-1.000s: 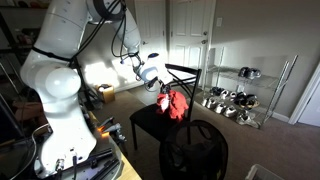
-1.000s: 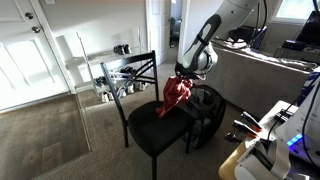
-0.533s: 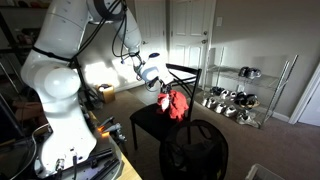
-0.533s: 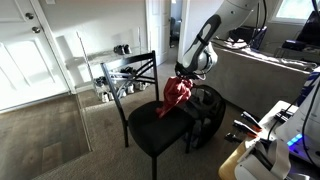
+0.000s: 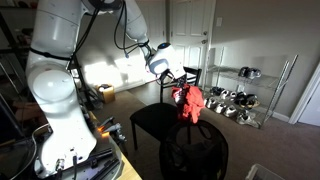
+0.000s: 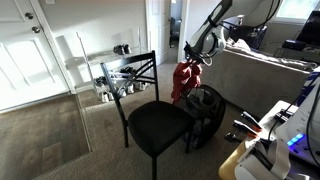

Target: Take the orange clothing off of the table and put it into the laundry basket

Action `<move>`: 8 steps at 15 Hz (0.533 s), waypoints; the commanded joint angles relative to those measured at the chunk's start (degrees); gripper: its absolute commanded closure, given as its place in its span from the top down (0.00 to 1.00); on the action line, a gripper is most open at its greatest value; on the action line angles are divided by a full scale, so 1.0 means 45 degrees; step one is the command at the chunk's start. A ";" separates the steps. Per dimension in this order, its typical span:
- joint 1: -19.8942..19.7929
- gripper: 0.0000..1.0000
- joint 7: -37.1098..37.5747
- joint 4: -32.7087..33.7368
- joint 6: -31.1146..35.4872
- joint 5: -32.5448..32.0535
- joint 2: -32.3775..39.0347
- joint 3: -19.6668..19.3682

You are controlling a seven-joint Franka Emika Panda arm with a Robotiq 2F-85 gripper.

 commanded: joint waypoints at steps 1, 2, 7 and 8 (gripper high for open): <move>-0.1231 0.14 0.0062 -0.0530 0.0047 0.0675 -0.1085 0.0800; -0.1548 0.09 0.0052 -0.0492 0.0055 0.0818 -0.1164 0.1001; -0.3867 0.07 -0.0233 -0.0465 -0.0213 0.1510 -0.1606 0.3031; -0.4189 0.07 -0.0195 -0.0445 -0.0161 0.1615 -0.1607 0.3303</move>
